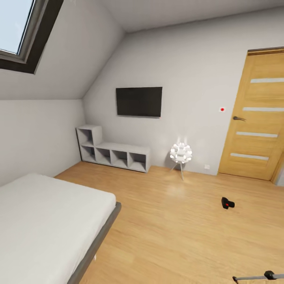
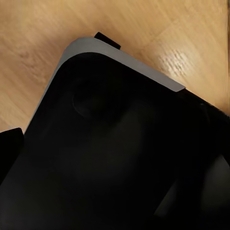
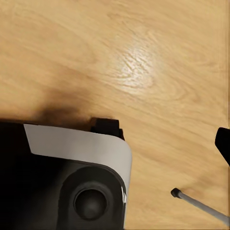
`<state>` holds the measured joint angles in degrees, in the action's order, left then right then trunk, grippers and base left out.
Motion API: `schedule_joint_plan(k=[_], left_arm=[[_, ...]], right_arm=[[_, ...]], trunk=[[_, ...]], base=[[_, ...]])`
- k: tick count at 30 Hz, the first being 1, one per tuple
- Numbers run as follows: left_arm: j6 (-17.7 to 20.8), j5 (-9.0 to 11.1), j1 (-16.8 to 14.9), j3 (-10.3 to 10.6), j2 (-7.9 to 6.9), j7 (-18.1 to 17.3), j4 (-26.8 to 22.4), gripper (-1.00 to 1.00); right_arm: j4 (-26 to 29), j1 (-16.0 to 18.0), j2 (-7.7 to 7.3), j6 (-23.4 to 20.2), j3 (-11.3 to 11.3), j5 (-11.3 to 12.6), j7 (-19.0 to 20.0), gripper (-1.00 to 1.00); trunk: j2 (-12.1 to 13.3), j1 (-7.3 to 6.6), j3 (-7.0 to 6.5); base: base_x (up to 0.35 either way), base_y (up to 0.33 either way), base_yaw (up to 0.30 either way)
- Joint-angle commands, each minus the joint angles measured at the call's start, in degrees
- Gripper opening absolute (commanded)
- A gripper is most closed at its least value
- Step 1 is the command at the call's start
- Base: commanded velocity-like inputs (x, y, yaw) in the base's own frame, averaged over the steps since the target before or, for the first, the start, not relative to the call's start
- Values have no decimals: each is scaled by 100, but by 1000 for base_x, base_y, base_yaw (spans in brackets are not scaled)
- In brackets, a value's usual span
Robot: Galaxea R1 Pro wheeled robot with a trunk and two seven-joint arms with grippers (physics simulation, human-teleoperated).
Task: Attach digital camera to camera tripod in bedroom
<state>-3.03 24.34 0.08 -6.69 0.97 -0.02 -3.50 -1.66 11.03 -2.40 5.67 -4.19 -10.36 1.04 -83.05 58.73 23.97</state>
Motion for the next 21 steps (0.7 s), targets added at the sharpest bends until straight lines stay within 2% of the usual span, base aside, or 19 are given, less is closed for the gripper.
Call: schedule_joint_plan(k=[1, 12, 21], left_arm=[[-7, -41, 1, -28, 5, 0, -3, 100], [-5, -56, 1, -17, 9, -7, -9, 100], [2, -84, 1, -12, 18, -7, -17, 100]], right_arm=[[-18, 8, 19, 43, 24, -239, 11, 100], [-19, 9, 21, 53, 58, -338, 11, 100], [-19, 10, 21, 49, 64, -344, 13, 100]], trunk=[[-3, 0, 6], [-3, 0, 6], [-3, 0, 6]], base=[[0, 0, -294], [17, 0, -294], [212, 0, -294]])
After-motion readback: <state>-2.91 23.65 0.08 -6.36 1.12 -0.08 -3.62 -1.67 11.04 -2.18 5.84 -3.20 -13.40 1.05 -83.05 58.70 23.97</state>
